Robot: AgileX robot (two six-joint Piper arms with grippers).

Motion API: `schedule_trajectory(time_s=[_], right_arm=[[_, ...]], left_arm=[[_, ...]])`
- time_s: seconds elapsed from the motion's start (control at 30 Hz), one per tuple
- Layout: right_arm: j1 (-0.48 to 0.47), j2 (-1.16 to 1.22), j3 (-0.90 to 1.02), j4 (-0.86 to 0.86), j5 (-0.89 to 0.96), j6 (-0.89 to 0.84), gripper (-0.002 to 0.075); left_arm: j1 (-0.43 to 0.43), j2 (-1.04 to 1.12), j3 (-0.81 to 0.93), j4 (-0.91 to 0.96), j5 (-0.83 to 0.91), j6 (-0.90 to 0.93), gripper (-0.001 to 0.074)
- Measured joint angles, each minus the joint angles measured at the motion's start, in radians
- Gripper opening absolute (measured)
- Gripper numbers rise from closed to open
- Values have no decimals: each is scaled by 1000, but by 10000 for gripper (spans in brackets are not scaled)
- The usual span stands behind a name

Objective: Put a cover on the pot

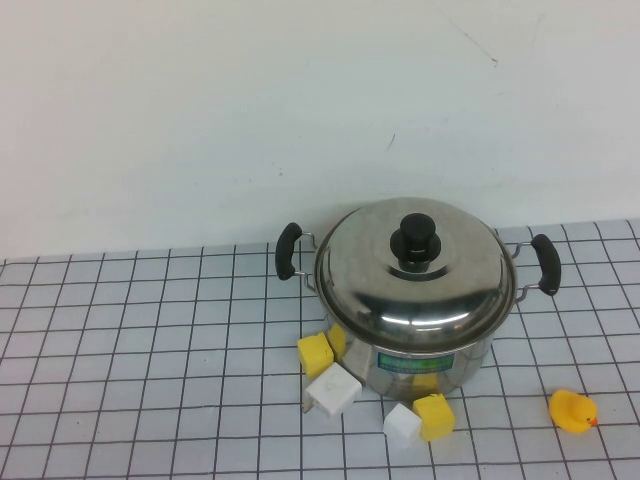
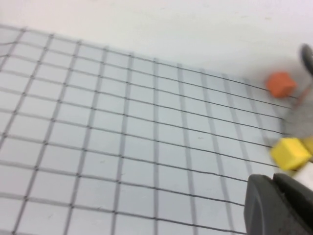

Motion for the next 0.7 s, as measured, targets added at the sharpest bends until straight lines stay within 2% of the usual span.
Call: schedule_trajectory(time_s=[0.1, 0.37, 0.7], right_arm=[[0, 0, 0, 0, 0, -1, -2], [0, 0, 0, 0, 0, -1, -2], [0, 0, 0, 0, 0, -1, -2]], left_arm=[[70, -1, 25, -41, -7, 32, -1], [102, -4, 49, -87, -88, 44, -1], [237, -4, 51, -91, -90, 46, -1]])
